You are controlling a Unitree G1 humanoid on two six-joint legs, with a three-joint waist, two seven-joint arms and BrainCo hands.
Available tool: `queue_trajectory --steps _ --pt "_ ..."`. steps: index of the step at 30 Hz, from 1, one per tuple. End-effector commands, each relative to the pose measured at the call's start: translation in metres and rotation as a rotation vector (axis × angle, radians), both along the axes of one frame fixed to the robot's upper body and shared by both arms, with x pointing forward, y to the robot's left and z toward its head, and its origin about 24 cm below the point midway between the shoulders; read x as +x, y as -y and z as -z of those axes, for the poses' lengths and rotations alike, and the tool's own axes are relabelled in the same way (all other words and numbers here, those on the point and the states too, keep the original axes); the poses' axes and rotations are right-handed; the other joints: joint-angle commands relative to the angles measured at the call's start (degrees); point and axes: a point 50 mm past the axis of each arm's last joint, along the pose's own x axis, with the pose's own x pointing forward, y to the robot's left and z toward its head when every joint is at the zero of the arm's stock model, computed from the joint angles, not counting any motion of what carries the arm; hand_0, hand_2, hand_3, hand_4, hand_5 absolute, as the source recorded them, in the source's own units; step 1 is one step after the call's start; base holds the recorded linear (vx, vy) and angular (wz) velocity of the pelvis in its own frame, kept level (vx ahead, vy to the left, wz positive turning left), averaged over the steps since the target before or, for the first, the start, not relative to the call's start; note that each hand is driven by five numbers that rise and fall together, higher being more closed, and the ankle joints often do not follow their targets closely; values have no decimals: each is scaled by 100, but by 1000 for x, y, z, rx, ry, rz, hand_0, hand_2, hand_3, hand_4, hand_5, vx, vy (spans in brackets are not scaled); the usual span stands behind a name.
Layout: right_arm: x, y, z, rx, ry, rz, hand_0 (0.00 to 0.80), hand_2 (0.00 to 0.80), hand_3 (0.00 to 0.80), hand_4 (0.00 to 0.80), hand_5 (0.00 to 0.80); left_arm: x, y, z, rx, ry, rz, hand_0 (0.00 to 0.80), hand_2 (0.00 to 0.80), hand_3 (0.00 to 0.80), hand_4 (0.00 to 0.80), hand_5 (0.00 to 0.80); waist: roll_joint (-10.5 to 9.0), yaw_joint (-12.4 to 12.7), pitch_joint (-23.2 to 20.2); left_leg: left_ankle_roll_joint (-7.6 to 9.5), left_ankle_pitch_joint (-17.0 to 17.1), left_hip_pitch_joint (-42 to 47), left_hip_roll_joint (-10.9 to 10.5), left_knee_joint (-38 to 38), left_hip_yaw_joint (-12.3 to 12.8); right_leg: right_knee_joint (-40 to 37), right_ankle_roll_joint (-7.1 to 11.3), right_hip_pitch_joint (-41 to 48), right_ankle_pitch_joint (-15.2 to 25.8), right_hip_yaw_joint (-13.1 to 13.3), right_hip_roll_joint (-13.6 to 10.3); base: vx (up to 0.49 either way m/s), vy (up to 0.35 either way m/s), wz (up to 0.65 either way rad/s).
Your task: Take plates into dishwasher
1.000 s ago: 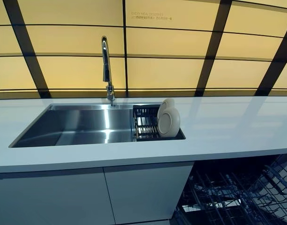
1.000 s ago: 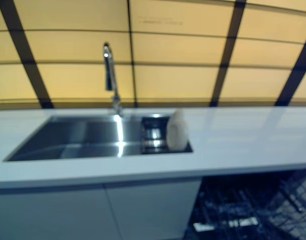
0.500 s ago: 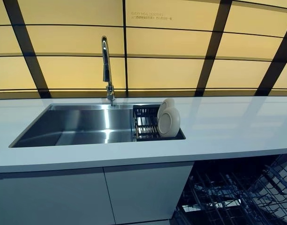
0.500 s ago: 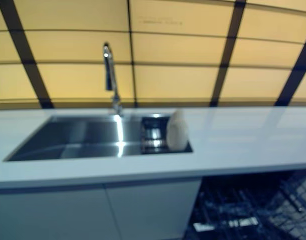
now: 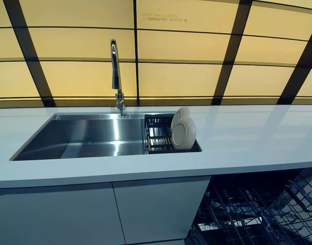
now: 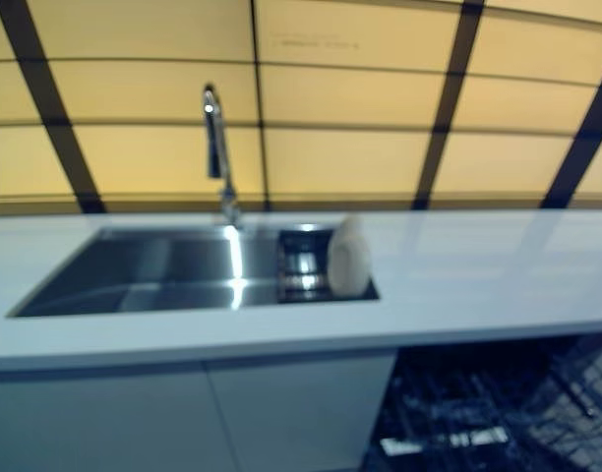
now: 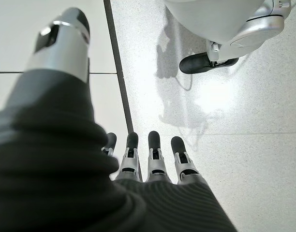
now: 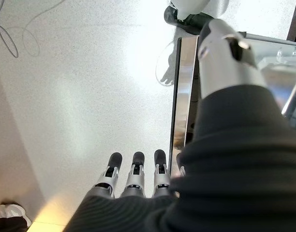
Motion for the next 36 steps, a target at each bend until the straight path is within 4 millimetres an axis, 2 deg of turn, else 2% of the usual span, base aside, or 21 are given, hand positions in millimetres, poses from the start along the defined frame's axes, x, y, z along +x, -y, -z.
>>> queue_trajectory --steps 1,6,10,11,12,13,16,17,18,19,20,21,22,24,25,26,27,29,30,32,36 --pt "66 -36 12 61 137 49 0 0 0 0 0 27 -3 -6 12 92 -9 0 0 0 0 0 -101 139 235 246 -40 34 -505 12 228 126 301 243 -158 -51 -55 0 0 0" --pt "36 -9 3 -134 77 310 0 0 0 0 0 23 -11 -8 28 101 -32 0 0 0 0 0 -141 83 292 256 -44 21 -495 12 296 169 360 184 -126 -6 -73 0 0 -1" --pt "21 56 -33 -437 169 582 0 0 0 0 0 22 -34 -18 120 145 -68 0 0 0 0 0 -242 6 317 284 -89 0 -492 12 405 230 441 65 -77 100 -96 12 5 -8" --pt "21 64 -38 -471 186 606 0 0 0 0 0 22 -36 -19 128 148 -67 0 0 0 0 0 -251 4 317 287 -97 -1 -491 12 425 237 452 51 -72 118 -100 16 15 -6" --pt "23 84 -54 -568 246 673 0 0 0 0 0 21 -41 -21 145 152 -67 0 0 0 0 0 -280 -22 316 294 -111 -9 -491 12 461 253 476 14 -53 147 -113 11 22 -10" --pt "24 94 -62 -620 281 705 0 0 0 0 0 21 -43 -22 151 154 -68 0 0 0 0 0 -287 -27 316 296 -119 -13 -490 12 479 260 487 -5 -44 162 -119 14 35 -12" --pt "40 146 -119 -897 464 713 0 0 0 0 0 25 -50 -26 170 166 -66 0 0 0 0 0 -348 -90 305 309 -161 -32 -506 15 546 283 546 -87 3 233 -160 18 40 -13" --pt "46 158 -136 -956 519 708 0 0 0 0 0 26 -50 -26 173 169 -63 0 0 0 0 0 -359 -105 302 312 -173 -36 -511 19 566 287 562 -106 15 253 -168 15 30 -7" --pt "48 161 -141 -975 535 704 0 0 0 0 0 27 -50 -26 173 170 -62 0 0 0 0 0 -358 -107 302 314 -178 -38 -513 21 573 287 568 -111 19 261 -171 11 28 -6" --pt "63 182 -179 -1094 674 666 0 0 0 0 0 29 -52 -28 180 176 -58 0 0 0 0 0 -391 -140 292 318 -196 -54 -517 29 620 295 589 -149 41 297 -182 11 30 -5" --pt "72 191 -200 -1158 746 627 0 0 0 0 0 31 -52 -28 182 180 -58 0 0 0 0 0 -400 -153 285 322 -206 -59 -523 34 640 301 597 -168 50 318 -188 14 33 -5" --pt "75 193 -207 -1182 770 612 0 0 0 0 0 32 -51 -28 182 181 -56 0 0 0 0 0 -397 -155 283 325 -211 -60 -526 35 645 302 600 -174 53 325 -191 14 30 -3" --pt "83 198 -226 -1230 834 579 0 0 0 0 0 32 -51 -28 183 183 -55 0 0 0 0 0 -402 -165 280 333 -217 -65 -533 38 663 308 605 -191 63 343 -195 14 33 -6" --pt "108 206 -277 -1343 995 475 0 0 0 0 0 36 -50 -29 186 188 -48 0 0 0 0 0 -424 -177 259 353 -226 -92 -557 56 692 327 615 -239 85 399 -204 20 36 -14" --pt "111 206 -284 -1361 1026 459 0 0 0 0 0 36 -49 -29 185 188 -47 0 0 0 0 0 -422 -179 256 357 -228 -94 -560 57 695 330 618 -247 88 405 -206 26 37 -12" --pt "124 205 -313 -1413 1137 403 0 0 0 0 0 37 -48 -29 185 188 -40 0 0 0 0 0 -426 -177 242 369 -232 -103 -574 63 702 340 630 -268 103 420 -219 18 40 -8" --pt "130 204 -326 -1377 1226 405 0 0 0 0 0 37 -47 -29 184 187 -39 0 0 0 0 0 -425 -176 236 374 -232 -108 -581 66 705 345 638 -280 111 424 -232 16 44 -8" --pt "117 213 -367 -1365 1329 370 0 0 0 0 0 30 -57 -32 193 186 -63 0 0 0 0 0 -459 -291 208 362 -242 -131 -580 60 751 348 659 -322 132 462 -224 -6 27 -6" --pt "107 213 -394 -1399 1395 263 0 0 0 0 0 31 -58 -33 190 179 -58 0 0 0 0 0 -461 -280 193 397 -253 -149 -600 81 741 417 688 -384 143 475 -263 -19 49 0" --pt "113 208 -398 -1366 1453 265 0 0 0 0 0 31 -58 -33 185 178 -57 0 0 0 0 0 -457 -258 204 443 -266 -157 -624 94 748 495 701 -439 150 504 -300 -14 73 -1" --pt "167 172 -399 -1273 1603 161 0 0 0 0 0 34 -48 -30 161 186 -40 0 0 0 0 0 -400 -181 265 556 -266 -151 -700 114 658 741 736 -529 221 524 -441 -16 113 -13"
